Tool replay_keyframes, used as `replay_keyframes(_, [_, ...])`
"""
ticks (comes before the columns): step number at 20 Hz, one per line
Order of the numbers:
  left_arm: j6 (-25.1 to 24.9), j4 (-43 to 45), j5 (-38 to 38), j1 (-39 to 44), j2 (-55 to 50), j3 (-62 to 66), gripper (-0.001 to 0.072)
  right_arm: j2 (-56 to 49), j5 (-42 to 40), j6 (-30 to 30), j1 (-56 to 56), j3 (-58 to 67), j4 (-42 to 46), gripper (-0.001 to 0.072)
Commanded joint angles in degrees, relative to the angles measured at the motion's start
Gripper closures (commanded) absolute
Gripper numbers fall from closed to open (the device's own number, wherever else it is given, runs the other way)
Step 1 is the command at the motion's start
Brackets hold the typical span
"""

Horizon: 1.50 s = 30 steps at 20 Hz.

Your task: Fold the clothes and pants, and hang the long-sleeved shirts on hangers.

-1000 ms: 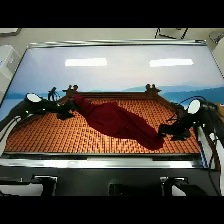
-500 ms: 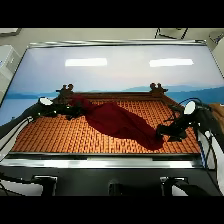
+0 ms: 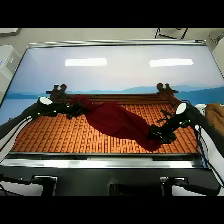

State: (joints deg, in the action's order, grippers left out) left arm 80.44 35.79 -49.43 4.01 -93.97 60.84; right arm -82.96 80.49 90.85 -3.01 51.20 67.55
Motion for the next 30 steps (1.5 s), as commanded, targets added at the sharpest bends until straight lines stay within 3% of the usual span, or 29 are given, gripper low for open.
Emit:
replay_keyframes(1, [-1.0, 0.0, -1.0, 0.0, 1.2, 0.1, 0.0679, -2.7, -1.2, 0.0, 0.1, 0.0, -3.8, 0.0317])
replay_keyframes(2, [-1.1, 0.0, -1.3, 0.0, 1.8, 0.1, 0.0679, -2.6, -1.1, 0.0, 0.0, 0.0, -3.9, 0.0638])
replay_keyframes(3, [-2.4, 0.0, -1.3, 0.0, 2.8, 0.1, 0.068, -2.3, -0.7, -0.4, 0.0, 0.2, -4.0, 0.0669])
replay_keyframes(6, [-9.4, 0.0, -1.6, -0.5, 8.9, 2.5, 0.068, 1.9, 0.5, -3.5, 0.0, 5.9, -2.0, 0.067])
replay_keyframes(8, [-12.6, 0.0, -1.8, -1.9, 15.6, 6.9, 0.068, 7.1, 0.0, -3.5, 0.0, 15.7, 3.8, 0.0669])
replay_keyframes(11, [-13.0, 0.0, -1.8, -6.2, 27.1, 16.9, 0.068, 16.4, -4.9, -3.0, 0.0, 34.8, 14.6, 0.0668])
replay_keyframes(15, [-12.9, 0.0, -2.0, -12.0, 42.1, 24.6, 0.068, 28.6, -12.1, 0.3, 0.0, 46.5, 17.3, 0.0667])
replay_keyframes(18, [-10.3, 2.4, -6.0, -13.2, 49.4, 24.6, 0.068, 33.8, -1.5, 6.3, 0.0, 46.5, 16.9, 0.0667])
replay_keyframes(21, [-8.9, 4.2, -8.2, -13.2, 50.8, 24.5, 0.068, 33.5, 14.1, 6.0, 0.0, 44.6, 17.0, 0.0667])
replay_keyframes(23, [-8.8, 4.8, -11.1, -13.2, 49.7, 21.9, 0.068, 33.3, 16.8, 6.0, 0.0, 38.5, 16.9, 0.0667])
replay_keyframes(25, [-6.8, 4.8, -16.9, -13.2, 47.9, 15.1, 0.068, 33.0, 11.8, 5.8, 0.0, 29.3, 16.9, 0.0667])
replay_keyframes(27, [-6.7, 4.8, -20.9, -12.3, 46.2, 3.9, 0.068, 31.4, -0.3, 5.6, 0.0, 20.1, 16.8, 0.0666])
replay_keyframes(30, [-5.3, 4.7, -17.1, -7.9, 44.7, -15.6, 0.068, 23.8, -17.9, 5.6, 0.0, 13.4, 11.7, 0.0666])
